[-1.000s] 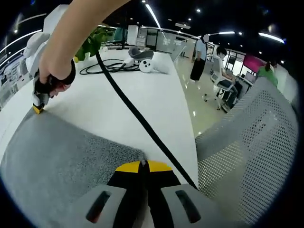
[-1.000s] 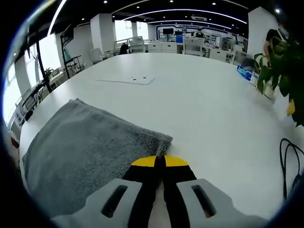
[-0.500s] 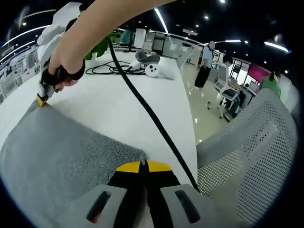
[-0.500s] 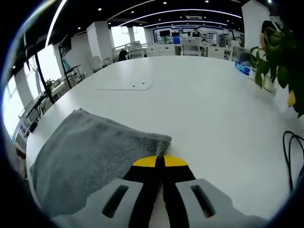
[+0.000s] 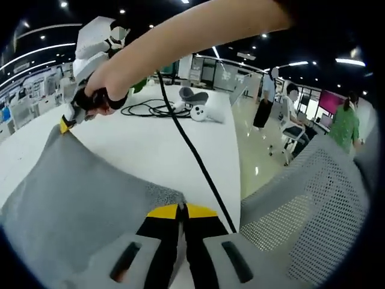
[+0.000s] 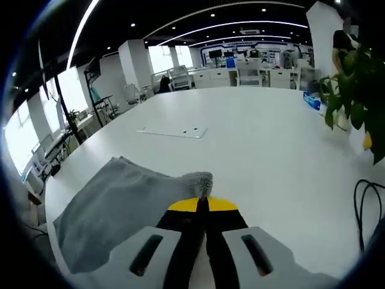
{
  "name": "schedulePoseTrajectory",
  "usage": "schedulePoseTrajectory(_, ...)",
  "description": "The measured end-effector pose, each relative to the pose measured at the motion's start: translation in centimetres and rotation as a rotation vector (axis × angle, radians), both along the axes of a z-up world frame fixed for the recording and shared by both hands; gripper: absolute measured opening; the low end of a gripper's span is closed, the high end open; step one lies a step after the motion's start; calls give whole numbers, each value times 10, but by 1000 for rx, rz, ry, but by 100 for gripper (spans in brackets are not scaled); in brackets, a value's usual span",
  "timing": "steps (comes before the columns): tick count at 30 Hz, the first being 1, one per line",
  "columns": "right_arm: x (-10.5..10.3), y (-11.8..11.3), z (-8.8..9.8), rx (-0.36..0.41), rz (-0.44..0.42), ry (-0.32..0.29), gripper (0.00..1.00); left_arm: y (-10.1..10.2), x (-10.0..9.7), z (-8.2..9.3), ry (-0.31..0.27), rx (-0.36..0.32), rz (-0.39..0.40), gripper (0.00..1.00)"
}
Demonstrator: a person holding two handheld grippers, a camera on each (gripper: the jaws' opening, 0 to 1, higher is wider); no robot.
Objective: Fold the towel on the table until its edges align and the towel forms a compact rectangular stack.
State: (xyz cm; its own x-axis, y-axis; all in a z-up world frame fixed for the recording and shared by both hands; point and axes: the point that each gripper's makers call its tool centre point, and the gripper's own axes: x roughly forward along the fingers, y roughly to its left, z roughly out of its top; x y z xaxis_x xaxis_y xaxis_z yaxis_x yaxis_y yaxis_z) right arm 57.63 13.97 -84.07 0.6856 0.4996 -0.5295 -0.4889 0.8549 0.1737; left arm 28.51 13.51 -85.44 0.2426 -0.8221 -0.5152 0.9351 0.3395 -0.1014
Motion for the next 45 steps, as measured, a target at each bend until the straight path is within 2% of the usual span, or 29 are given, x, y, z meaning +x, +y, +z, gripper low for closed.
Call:
schedulePoseTrajectory(5, -4, 12, 21, 20, 16, -20, 0, 14, 0, 19, -17, -40, 42, 3)
schedulePoseTrajectory(12, -6, 31, 46, 56, 33, -45, 0, 31, -3, 33, -33, -56, 78, 3)
schedulePoseTrajectory(16, -8, 43, 60, 82, 36, -54, 0, 46, -4, 47, -67, -69, 108, 3)
schedulePoseTrajectory(17, -5, 42, 56, 88, 32, -58, 0, 52, -4, 51, -69, -77, 122, 3)
schedulePoseTrajectory(23, 6, 51, 71, 124, 23, -72, 0, 79, -6, 67, -56, -103, 162, 3)
schedulePoseTrajectory(30, 13, 76, 69, 155, 23, -57, 0, 109, -6, 66, -30, -104, 235, 3)
schedulePoseTrajectory(33, 12, 92, 76, 173, 25, -56, 0, 119, -5, 68, 21, -161, 298, 3)
schedulePoseTrajectory(37, 14, 113, 80, 176, 42, -59, 0, 139, -3, 66, 34, -171, 348, 3)
schedulePoseTrajectory(38, 14, 117, 81, 178, 48, -58, 0, 145, -3, 65, 54, -184, 370, 3)
schedulePoseTrajectory(45, 17, 157, 76, 171, 80, -59, 0, 180, -3, 56, 77, -174, 440, 3)
